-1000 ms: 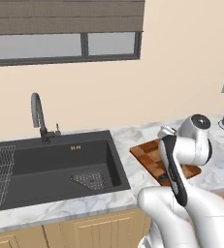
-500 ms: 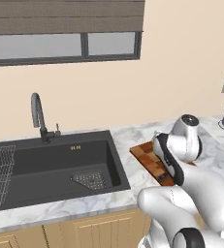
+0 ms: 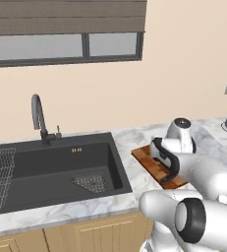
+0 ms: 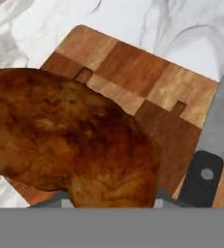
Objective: Pick up the knife from the drawer and place it on the cutting board. Then place the meat from the plate to the cutting board.
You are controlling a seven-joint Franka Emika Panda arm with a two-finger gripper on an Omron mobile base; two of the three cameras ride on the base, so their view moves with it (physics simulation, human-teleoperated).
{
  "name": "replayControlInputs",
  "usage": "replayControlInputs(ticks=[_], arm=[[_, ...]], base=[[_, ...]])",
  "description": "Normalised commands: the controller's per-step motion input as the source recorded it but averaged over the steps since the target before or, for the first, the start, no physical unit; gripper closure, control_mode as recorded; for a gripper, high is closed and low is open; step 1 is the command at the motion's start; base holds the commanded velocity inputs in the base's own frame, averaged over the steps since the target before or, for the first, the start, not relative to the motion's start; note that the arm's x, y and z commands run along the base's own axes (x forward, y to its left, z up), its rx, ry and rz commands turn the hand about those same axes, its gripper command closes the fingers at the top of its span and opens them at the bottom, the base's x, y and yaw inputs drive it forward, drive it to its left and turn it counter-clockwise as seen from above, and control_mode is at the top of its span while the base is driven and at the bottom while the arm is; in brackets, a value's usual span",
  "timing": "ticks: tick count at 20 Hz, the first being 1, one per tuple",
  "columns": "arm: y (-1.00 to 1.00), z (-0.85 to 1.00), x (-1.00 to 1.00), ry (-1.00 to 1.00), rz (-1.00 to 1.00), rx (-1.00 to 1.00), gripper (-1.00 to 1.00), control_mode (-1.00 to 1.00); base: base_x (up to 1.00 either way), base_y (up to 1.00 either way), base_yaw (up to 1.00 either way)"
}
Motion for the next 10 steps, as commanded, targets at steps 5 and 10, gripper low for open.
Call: replayControlInputs(ticks=[5,10], arm=[[0.00,-0.25,0.34,0.08,0.01,-0.02,1.00,-1.00],[-0.01,-0.27,0.31,0.10,0.03,0.00,1.00,-1.00]], base=[[0.00,0.00,0.00],[0.00,0.00,0.00]])
